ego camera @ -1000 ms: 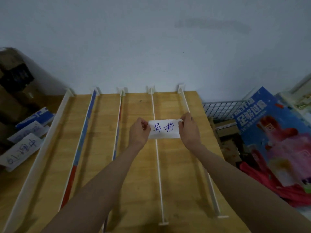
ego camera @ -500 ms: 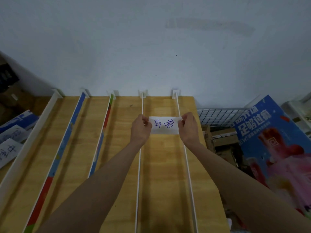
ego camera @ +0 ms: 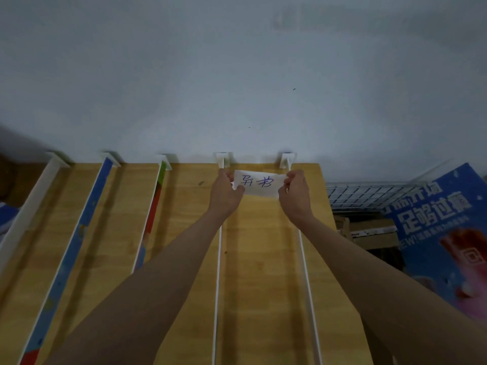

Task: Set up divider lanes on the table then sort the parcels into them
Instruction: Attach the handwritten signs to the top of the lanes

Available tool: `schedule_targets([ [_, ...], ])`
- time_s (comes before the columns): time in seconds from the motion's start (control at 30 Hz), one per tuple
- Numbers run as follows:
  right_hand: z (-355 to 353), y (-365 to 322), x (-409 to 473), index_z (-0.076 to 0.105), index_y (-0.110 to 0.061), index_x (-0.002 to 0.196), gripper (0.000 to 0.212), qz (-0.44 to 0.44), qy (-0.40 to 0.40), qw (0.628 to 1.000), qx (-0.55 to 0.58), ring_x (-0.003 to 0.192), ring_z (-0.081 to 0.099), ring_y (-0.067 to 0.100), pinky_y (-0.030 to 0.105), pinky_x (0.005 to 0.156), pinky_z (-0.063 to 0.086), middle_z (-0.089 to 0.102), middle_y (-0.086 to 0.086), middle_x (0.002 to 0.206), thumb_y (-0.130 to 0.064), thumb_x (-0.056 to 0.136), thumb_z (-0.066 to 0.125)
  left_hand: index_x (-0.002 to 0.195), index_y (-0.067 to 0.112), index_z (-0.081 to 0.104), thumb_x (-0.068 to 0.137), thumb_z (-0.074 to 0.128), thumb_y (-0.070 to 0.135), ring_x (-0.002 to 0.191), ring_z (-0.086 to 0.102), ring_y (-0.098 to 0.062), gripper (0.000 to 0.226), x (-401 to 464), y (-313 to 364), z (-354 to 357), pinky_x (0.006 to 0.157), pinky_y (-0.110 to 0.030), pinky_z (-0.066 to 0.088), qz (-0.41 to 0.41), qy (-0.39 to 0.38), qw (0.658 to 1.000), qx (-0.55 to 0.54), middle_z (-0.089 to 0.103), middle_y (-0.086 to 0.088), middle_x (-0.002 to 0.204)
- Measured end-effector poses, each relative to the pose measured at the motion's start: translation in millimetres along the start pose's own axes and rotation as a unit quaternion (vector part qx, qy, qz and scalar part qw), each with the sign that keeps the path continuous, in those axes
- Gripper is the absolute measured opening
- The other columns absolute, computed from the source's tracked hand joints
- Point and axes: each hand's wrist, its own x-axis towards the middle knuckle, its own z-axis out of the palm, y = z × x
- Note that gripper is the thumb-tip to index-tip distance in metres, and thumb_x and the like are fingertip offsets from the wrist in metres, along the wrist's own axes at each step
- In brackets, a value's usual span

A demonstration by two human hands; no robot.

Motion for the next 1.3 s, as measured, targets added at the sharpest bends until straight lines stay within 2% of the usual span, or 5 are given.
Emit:
schedule_targets([
  [0.7,59.5,54.0,111.8,0.024,-0.003,0.151,0.068,0.055,-0.087,0.994,-0.039,0.122,0.052,0.034,0.040,0.098,0.047,0.051,0.018,0.134,0.009,0.088,0.046,0.143,0.007,0.031,0.092,0.059,0.006,0.125,0.052,-0.025,0.059,109.5,-40.1,51.7,0.093,-0.032,0.045,-0.052,-0.114,0.992,0.031,0.051,-0.009,0.140],
  [0.87,42.9,41.9,97.2,0.032,-0.003,0.145,0.059,0.017,-0.065,0.995,-0.076,0.114,0.048,0.035,0.032,0.082,0.037,0.046,0.020,0.129,0.008,0.088,0.045,0.146,0.006,0.031,0.094,0.057,0.009,0.122,0.053,-0.030,0.058,95.7,-29.8,36.3,0.093,-0.035,0.048,-0.023,-0.092,0.992,0.085,0.050,-0.012,0.142],
  [1.0,26.6,25.3,64.2,0.033,-0.011,0.144,0.057,-0.061,-0.039,0.990,-0.118,0.107,0.053,0.031,0.041,0.075,0.048,0.042,0.013,0.135,0.002,0.090,0.047,0.143,0.005,0.035,0.098,0.053,0.020,0.124,0.049,-0.031,0.051,64.4,-17.8,19.3,0.090,-0.037,0.042,0.049,-0.061,0.978,0.193,0.047,-0.014,0.140],
  [1.13,12.1,17.2,18.7,0.033,-0.013,0.146,0.057,-0.136,-0.018,0.964,-0.228,0.124,0.046,0.028,0.046,0.093,0.049,0.040,0.009,0.146,-0.008,0.091,0.049,0.143,0.010,0.037,0.098,0.048,0.028,0.133,0.041,-0.028,0.050,19.1,-9.2,5.2,0.100,-0.042,0.040,0.118,-0.034,0.934,0.335,0.041,-0.009,0.148],
  [1.3,-4.0,5.3,-37.0,0.026,-0.019,0.153,0.056,-0.143,-0.022,0.941,-0.306,0.148,0.022,0.029,0.046,0.120,0.020,0.025,0.010,0.161,-0.030,0.101,0.042,0.151,0.014,0.032,0.100,0.039,0.044,0.148,0.023,-0.028,0.059,-37.7,-6.7,-8.6,0.119,-0.045,0.021,0.147,-0.007,0.907,0.395,0.025,-0.010,0.161],
])
